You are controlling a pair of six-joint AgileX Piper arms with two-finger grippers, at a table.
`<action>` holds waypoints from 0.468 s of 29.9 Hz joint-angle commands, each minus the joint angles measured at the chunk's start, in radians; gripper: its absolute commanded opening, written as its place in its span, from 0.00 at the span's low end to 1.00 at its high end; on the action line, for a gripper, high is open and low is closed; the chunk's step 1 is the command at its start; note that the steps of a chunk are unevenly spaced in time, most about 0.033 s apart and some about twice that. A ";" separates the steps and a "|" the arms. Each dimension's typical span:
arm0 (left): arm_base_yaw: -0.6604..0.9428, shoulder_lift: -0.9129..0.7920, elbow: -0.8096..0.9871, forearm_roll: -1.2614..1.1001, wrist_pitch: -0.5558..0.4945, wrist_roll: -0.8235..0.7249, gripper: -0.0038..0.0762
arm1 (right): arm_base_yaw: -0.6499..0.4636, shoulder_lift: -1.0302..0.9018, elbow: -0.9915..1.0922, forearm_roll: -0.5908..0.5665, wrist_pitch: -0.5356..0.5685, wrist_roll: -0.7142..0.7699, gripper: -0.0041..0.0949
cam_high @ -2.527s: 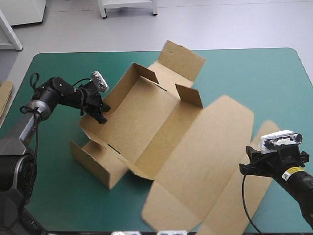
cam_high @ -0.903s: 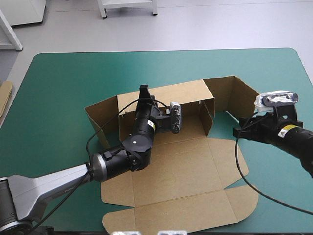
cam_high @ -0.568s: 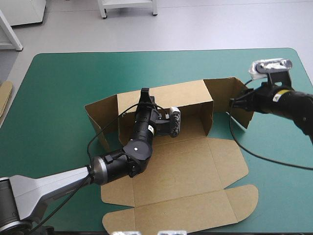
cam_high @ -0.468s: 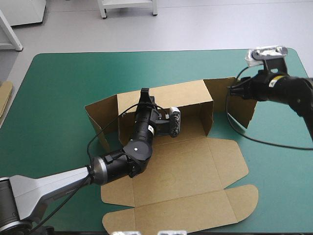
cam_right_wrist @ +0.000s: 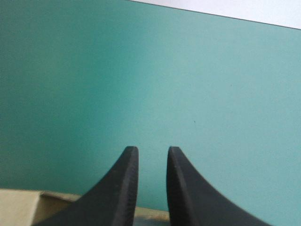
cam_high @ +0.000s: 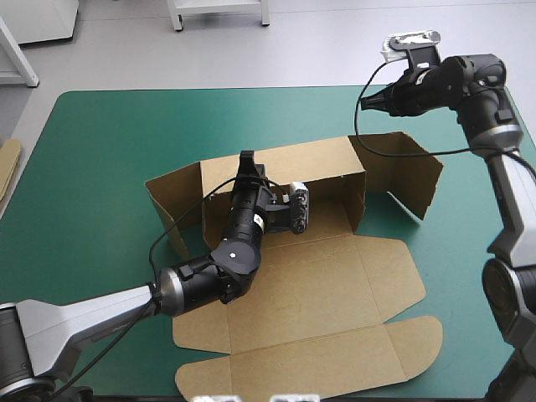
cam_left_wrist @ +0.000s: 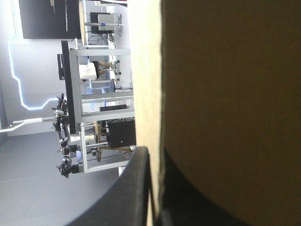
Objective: Fold the box
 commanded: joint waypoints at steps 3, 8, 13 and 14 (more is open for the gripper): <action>-0.010 -0.033 -0.016 0.018 -0.022 -0.016 0.04 | 0.000 0.064 -0.093 -0.018 -0.002 -0.014 0.13; -0.010 -0.033 -0.016 0.020 -0.021 -0.016 0.04 | 0.000 0.100 -0.097 -0.018 0.090 -0.019 0.13; -0.010 -0.033 -0.016 0.020 -0.022 -0.016 0.04 | 0.000 0.103 -0.097 -0.021 0.224 -0.043 0.13; -0.010 -0.033 -0.016 0.020 -0.022 -0.016 0.04 | 0.000 0.096 -0.088 -0.017 0.224 -0.040 0.13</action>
